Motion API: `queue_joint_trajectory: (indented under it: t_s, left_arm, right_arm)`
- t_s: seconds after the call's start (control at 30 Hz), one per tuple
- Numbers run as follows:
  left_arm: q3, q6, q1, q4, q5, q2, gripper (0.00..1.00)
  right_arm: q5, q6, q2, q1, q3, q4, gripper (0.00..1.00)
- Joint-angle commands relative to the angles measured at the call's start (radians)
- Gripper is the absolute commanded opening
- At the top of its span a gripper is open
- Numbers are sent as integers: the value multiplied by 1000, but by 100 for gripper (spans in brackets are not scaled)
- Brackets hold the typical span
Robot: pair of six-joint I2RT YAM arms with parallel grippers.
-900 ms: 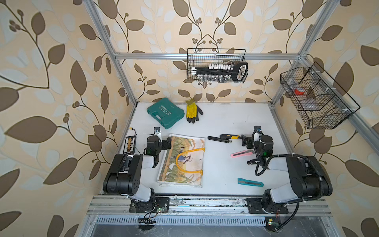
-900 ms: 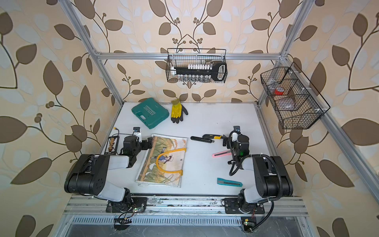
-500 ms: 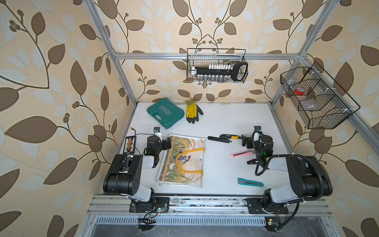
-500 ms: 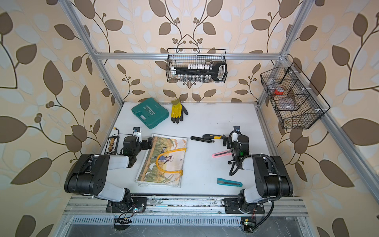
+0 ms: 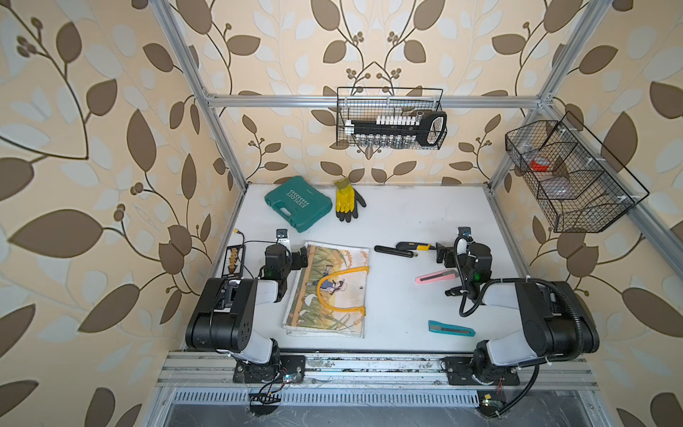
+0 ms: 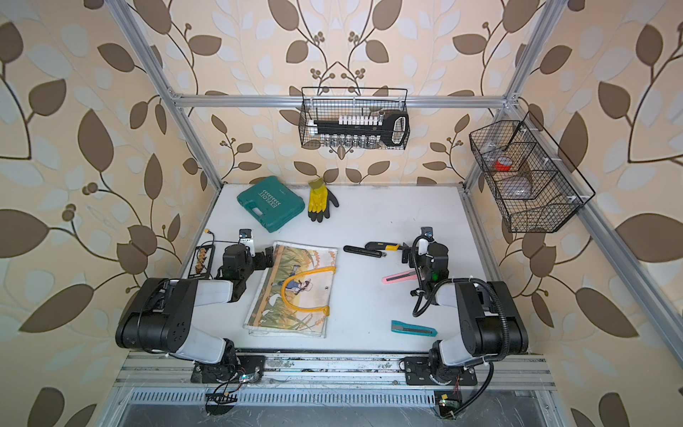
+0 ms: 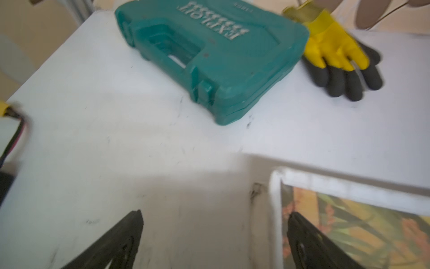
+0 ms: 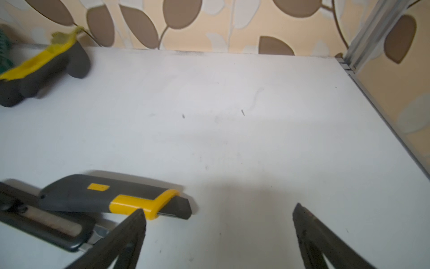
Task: Place the art knife into the pouch
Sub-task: Pick up the pouch from the center of the board.
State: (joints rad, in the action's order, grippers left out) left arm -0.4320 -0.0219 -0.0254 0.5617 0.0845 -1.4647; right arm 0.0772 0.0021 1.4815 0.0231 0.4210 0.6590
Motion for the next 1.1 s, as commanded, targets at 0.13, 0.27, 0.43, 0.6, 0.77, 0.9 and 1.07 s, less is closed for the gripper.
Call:
queue_joint_trajectory:
  t_s: [0.13,0.27,0.43,0.6,0.77,0.9,1.07]
  left_arm:
    - [-442,-159,-23,-601,-38,181,99]
    - [-567,-316,-21,-807,-217,178,99]
    - [-542,-509,3,-814,-302,119,99]
    - [-701,-367,-202,-999,-239,55,99]
    - [-694,-412,-330,-1195,-221,61,99]
    - [-593,-472,-345,-1265,-188,175,99]
    - [-527,-539,-349,-1353,-154,243,99]
  right_arm:
    - [36,76,-86,43,405,-650,100]
    - [-188,116,-135,47,421,-739,100]
    - [-167,352,-270,32,381,-772,100]
    - [-291,420,-239,14,430,-907,100]
    - [-119,424,-296,147,403,-994,100]
    - [16,420,-332,277,399,-1109,100]
    - [113,469,-317,410,383,-1172,100]
